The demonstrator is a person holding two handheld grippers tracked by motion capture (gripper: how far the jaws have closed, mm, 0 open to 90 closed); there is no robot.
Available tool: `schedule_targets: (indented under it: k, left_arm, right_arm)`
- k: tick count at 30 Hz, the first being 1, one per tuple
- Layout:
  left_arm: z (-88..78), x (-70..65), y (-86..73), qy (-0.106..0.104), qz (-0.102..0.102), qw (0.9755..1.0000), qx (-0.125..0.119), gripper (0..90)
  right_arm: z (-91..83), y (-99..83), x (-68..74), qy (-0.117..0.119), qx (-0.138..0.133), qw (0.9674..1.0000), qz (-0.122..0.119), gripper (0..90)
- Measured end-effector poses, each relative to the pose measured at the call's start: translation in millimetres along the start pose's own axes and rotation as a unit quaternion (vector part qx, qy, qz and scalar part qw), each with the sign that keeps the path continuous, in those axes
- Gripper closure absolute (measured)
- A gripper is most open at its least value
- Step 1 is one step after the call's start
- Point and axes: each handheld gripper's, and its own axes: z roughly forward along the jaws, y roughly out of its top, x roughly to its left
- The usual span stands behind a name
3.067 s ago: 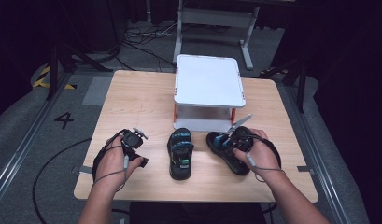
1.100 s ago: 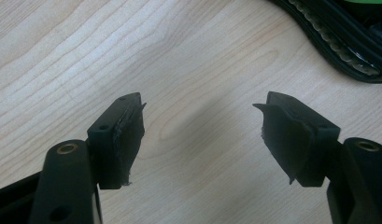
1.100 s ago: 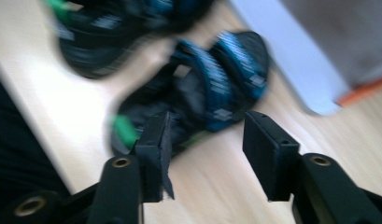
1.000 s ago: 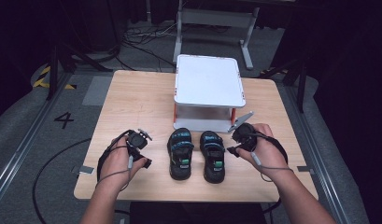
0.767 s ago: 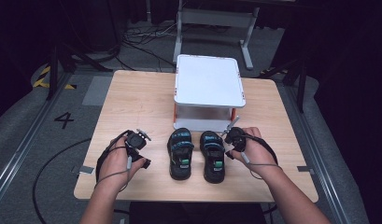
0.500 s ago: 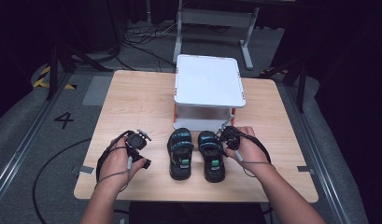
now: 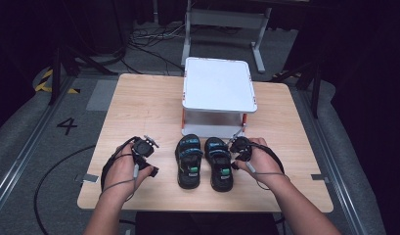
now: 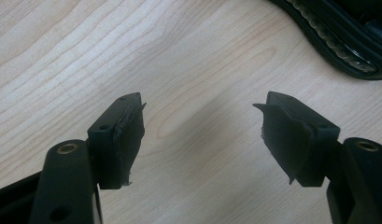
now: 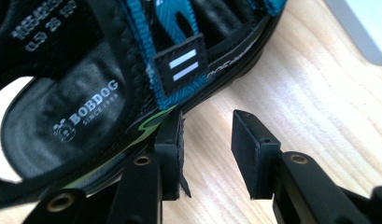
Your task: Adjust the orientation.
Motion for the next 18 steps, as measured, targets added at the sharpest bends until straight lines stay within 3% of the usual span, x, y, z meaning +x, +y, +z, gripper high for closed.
schedule_targets:
  k: [2,4,5,6,9,12,18]
  left_arm:
    - [0.6,-1.1,1.0,-0.002,0.001,1.0000,0.001,30.3]
    - [1.6,-2.2,2.0,-0.001,0.004,1.0000,0.001,30.3]
    - [1.8,-2.4,2.3,0.000,0.005,1.0000,0.002,30.3]
    - [2.2,-2.7,2.7,0.000,0.006,1.0000,0.003,30.3]
    - [2.1,-3.3,3.0,-0.001,0.008,1.0000,0.002,30.3]
    - [2.1,-2.9,2.7,-0.002,0.005,1.0000,0.003,30.3]
    - [-0.3,-0.7,1.9,-0.001,0.002,1.0000,-0.002,30.3]
  right_arm:
    - [-0.3,0.6,-1.1,0.012,-0.003,0.9999,0.003,64.3]
    - [-2.7,2.1,-1.4,0.037,-0.023,0.9990,0.009,64.2]
    - [-3.2,3.6,-0.7,0.057,-0.034,0.9978,0.011,61.8]
    - [-2.4,5.2,0.9,0.060,-0.039,0.9974,0.011,57.6]
    - [3.9,12.6,8.1,0.038,-0.010,0.9991,-0.012,56.4]
    - [1.9,14.1,4.5,0.040,-0.036,0.9986,-0.004,55.7]
    - [-1.7,9.6,7.6,0.005,-0.044,0.9990,-0.007,46.2]
